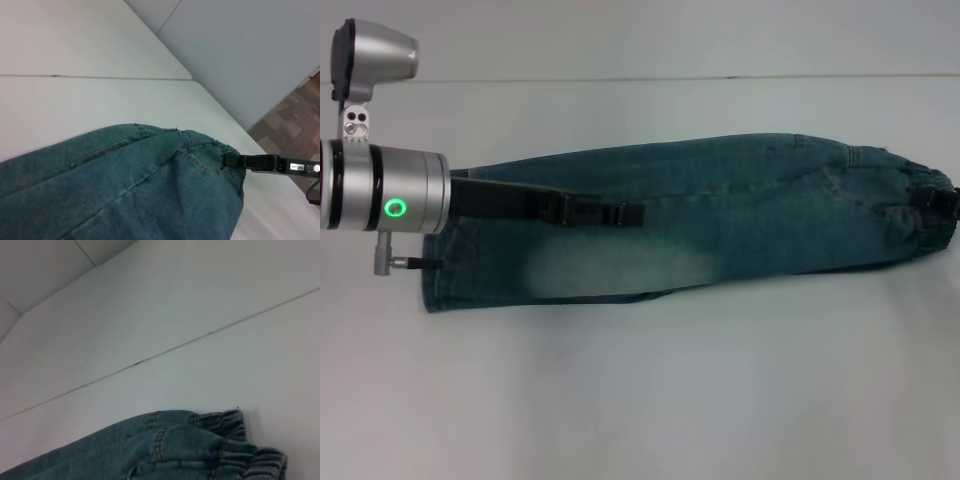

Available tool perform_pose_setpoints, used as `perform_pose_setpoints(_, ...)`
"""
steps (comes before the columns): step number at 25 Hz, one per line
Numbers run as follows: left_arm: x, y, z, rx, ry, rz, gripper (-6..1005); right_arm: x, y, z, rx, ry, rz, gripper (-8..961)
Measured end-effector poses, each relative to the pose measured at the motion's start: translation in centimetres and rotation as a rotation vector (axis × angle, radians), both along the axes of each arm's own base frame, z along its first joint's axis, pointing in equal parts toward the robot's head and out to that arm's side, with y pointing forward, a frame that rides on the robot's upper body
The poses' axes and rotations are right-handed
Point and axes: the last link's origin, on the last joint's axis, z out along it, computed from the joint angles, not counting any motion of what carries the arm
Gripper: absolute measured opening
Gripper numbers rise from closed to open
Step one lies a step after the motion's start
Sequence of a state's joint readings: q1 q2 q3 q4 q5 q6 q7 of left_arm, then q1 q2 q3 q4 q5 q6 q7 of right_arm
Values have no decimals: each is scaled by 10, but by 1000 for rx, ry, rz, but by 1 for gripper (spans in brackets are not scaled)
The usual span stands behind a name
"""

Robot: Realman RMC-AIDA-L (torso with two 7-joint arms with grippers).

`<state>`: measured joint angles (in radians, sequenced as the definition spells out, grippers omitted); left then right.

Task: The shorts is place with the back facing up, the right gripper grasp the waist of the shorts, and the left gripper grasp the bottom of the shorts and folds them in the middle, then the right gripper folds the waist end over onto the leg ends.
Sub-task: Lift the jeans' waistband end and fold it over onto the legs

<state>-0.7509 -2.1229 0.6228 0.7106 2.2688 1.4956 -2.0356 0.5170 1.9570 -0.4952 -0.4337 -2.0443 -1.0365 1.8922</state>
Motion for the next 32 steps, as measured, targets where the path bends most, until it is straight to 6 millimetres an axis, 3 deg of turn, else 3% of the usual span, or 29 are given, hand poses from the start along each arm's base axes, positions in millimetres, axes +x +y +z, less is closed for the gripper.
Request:
perform_pose_setpoints(24,1,1,-14,37,-10,29,934,-17,11,0,-2,10,60,112)
perform_pose_setpoints(32,-5,5,-22,71,-16,79,932,-34,22,0,-14,24,114,109)
